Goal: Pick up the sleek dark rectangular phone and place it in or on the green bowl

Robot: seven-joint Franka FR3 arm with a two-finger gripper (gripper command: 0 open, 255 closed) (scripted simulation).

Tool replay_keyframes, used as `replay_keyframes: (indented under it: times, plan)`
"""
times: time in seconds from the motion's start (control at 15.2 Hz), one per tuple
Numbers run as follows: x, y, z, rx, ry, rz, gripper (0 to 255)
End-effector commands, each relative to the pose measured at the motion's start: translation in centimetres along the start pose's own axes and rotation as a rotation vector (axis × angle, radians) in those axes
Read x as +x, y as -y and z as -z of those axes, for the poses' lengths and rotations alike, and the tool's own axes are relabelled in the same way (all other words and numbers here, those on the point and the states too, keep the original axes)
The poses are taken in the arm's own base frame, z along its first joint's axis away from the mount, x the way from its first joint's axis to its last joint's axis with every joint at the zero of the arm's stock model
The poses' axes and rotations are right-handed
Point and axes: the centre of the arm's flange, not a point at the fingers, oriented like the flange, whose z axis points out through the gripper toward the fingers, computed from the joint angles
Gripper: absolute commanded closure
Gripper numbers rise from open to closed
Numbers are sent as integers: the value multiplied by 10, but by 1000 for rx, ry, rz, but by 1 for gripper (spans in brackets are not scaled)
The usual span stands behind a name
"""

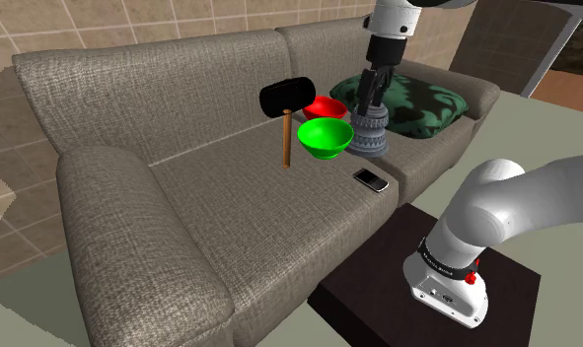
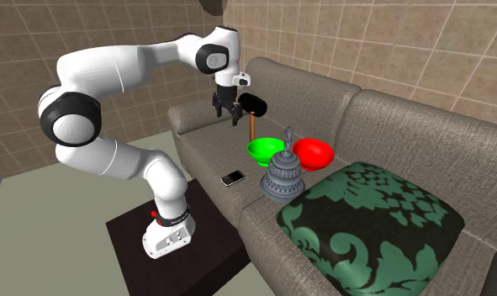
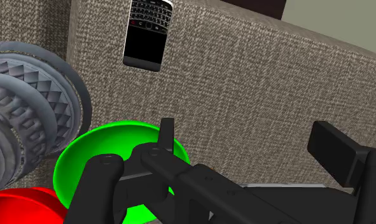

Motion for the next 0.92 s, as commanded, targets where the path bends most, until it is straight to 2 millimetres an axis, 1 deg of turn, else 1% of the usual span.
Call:
replay_keyframes:
  times: [0.0,0.86]
  plan:
    - [0,0,0,0,0,0,0]
    - [-21,-62,-157,-31,9,-48,0]
